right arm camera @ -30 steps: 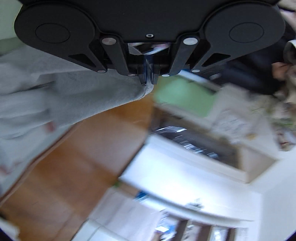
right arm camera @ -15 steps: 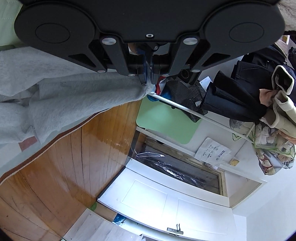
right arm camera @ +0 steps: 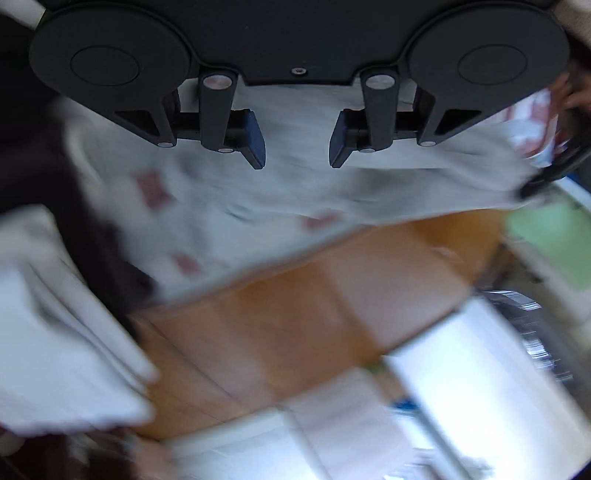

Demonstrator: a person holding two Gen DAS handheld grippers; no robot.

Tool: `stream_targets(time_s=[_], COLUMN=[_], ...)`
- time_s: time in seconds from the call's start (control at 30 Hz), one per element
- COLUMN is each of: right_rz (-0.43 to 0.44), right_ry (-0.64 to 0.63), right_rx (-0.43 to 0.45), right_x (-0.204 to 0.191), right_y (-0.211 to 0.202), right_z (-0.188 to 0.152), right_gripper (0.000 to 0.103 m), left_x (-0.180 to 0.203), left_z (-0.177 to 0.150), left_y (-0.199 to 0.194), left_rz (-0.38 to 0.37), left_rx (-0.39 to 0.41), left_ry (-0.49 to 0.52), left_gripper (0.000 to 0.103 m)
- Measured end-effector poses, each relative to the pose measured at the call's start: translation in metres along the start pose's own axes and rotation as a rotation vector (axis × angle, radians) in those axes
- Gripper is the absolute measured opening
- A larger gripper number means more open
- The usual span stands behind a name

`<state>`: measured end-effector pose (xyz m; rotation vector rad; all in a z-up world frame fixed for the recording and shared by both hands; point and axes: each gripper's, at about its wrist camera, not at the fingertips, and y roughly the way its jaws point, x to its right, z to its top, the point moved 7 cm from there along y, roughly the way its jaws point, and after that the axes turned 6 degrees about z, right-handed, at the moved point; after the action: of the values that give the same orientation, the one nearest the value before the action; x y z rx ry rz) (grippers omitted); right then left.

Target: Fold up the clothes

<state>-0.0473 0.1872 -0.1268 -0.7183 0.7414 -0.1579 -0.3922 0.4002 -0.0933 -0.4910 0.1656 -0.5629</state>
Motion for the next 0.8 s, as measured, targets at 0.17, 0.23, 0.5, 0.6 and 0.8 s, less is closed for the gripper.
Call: stream_targets(time_s=[0.17, 0.23, 0.5, 0.6, 0.8], right_rz=[0.043, 0.056, 0.169, 0.085, -0.448], right_ry=[0.232, 0.254, 0.489, 0.405, -0.418], right_rx=[-0.056, -0.067, -0.056, 0.030, 0.118], right_x=[0.034, 0.034, 0.038, 0.011, -0.085], right_y=[0.028, 0.040, 0.103, 0.090, 0.024], right_z=[-0.008, -0.008, -0.016, 0.002, 0.015], right_gripper=[0.048, 0.049, 0.011, 0.010, 0.008], left_x=[-0.027, -0.017, 0.001, -0.015, -0.060], left_z=[-0.032, -0.025, -0.016, -0.025, -0.039], left_y=[0.016, 0.014, 0.007, 0.017, 0.019], left_rz=[0.095, 0.098, 0.092, 0.142, 0.098], left_rx=[-0.140, -0.091, -0.005, -0.073, -0.134], left_ry=[-0.079, -0.055, -0.003, -0.069, -0.368], left_gripper=[0.005, 0.005, 0.005, 0.005, 0.005])
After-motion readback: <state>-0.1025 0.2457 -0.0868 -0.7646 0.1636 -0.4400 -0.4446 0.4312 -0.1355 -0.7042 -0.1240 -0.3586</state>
